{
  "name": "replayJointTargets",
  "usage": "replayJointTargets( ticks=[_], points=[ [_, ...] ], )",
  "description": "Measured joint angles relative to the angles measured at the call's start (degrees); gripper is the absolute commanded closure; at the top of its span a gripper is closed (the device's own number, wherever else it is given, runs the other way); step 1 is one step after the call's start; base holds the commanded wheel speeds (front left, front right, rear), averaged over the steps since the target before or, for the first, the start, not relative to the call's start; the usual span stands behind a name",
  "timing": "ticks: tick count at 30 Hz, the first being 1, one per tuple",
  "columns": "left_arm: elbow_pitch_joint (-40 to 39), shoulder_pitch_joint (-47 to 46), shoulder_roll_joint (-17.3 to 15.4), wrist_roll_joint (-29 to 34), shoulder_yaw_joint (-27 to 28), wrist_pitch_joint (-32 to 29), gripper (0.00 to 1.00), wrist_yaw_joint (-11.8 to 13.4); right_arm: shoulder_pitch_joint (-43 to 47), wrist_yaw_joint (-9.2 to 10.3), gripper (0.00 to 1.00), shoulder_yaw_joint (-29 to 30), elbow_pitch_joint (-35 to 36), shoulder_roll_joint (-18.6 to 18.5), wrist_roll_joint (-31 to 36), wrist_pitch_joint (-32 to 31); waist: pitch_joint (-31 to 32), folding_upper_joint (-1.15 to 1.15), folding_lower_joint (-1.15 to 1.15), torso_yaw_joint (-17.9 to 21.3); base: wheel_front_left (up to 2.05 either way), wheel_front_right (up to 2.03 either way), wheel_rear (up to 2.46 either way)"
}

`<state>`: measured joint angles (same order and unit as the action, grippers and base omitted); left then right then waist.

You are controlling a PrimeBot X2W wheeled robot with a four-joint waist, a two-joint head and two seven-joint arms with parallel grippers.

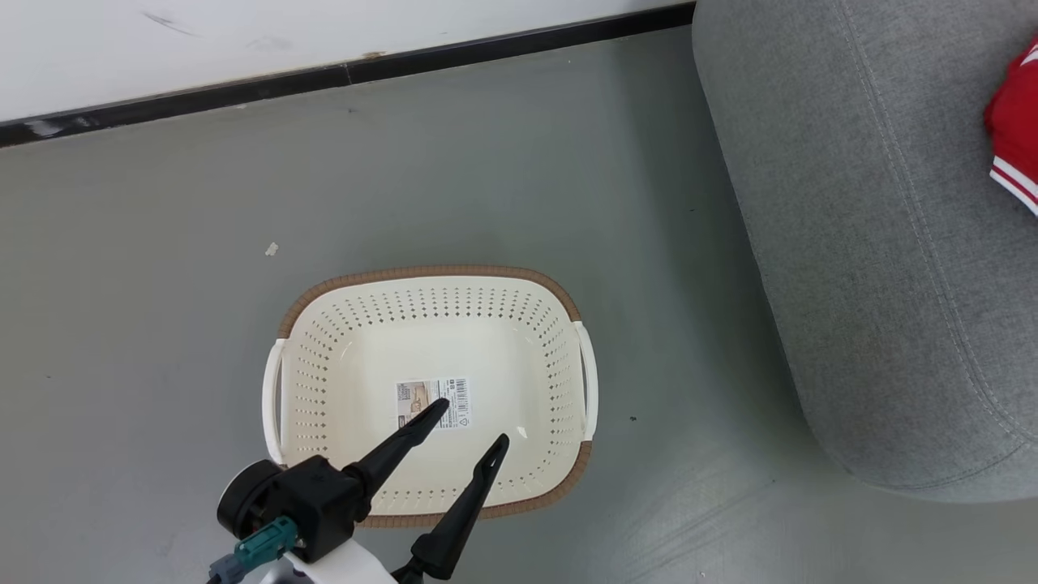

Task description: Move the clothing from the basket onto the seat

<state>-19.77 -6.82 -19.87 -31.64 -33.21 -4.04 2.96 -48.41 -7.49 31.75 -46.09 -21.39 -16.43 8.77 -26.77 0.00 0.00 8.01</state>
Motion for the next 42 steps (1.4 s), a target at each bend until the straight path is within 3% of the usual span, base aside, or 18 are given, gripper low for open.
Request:
replayJointTargets(
  ticks=[14, 18, 20, 23, 24, 25, 42],
  points=[
    [-0.3, -0.07, -0.27, 0.18, 0.03, 0.08, 0.0, 0.0, -0.05, 0.0, 0.95, 0.94, -4.35, 0.15, 1.92, 2.4, 0.8, 0.0, 0.0, 1.37, 0.0, 0.0, 0.0],
    [-0.42, -0.07, -0.2, 0.16, -0.19, 0.08, 0.0, 0.0, -0.06, 0.0, 0.83, 0.98, -4.83, 0.0, 2.35, 2.87, 1.22, 0.0, 0.0, 1.43, 0.0, 0.0, 0.0],
    [-0.42, -0.07, -0.19, 0.15, -0.19, 0.08, 0.0, 0.0, -0.08, 0.0, 0.73, 0.99, -5.05, 0.0, 2.42, 2.92, 1.43, 0.0, 0.0, 1.48, 0.0, 0.0, 0.0],
    [-0.42, -0.07, -0.12, 0.14, -0.27, 0.09, 0.0, -0.01, -0.18, 0.0, 0.44, 0.96, -5.66, -0.04, 2.96, 3.31, 1.77, 0.0, 0.0, 1.52, 0.0, 0.0, 0.0],
    [-0.41, -0.07, -0.09, 0.14, -0.31, 0.09, 0.0, -0.01, -0.19, 0.0, 0.16, 0.87, -5.88, -0.12, 3.01, 3.36, 1.89, 0.0, 0.0, 1.53, 0.0, 0.0, 0.0],
    [-0.41, -0.07, -0.04, 0.14, -0.34, 0.09, 0.0, -0.01, -0.19, 0.0, 0.0, 0.59, -6.11, -0.26, 3.05, 3.37, 2.01, 0.0, 0.0, 1.53, 0.0, 0.0, 0.0],
    [0.53, -0.12, 1.44, -0.52, -0.58, 1.41, 0.0, -0.16, 4.64, -0.01, 0.0, -7.88, -6.39, 1.15, 8.09, 4.72, 5.1, 0.0, 0.0, 1.83, 0.0, 0.0, 0.0]
  ],
)
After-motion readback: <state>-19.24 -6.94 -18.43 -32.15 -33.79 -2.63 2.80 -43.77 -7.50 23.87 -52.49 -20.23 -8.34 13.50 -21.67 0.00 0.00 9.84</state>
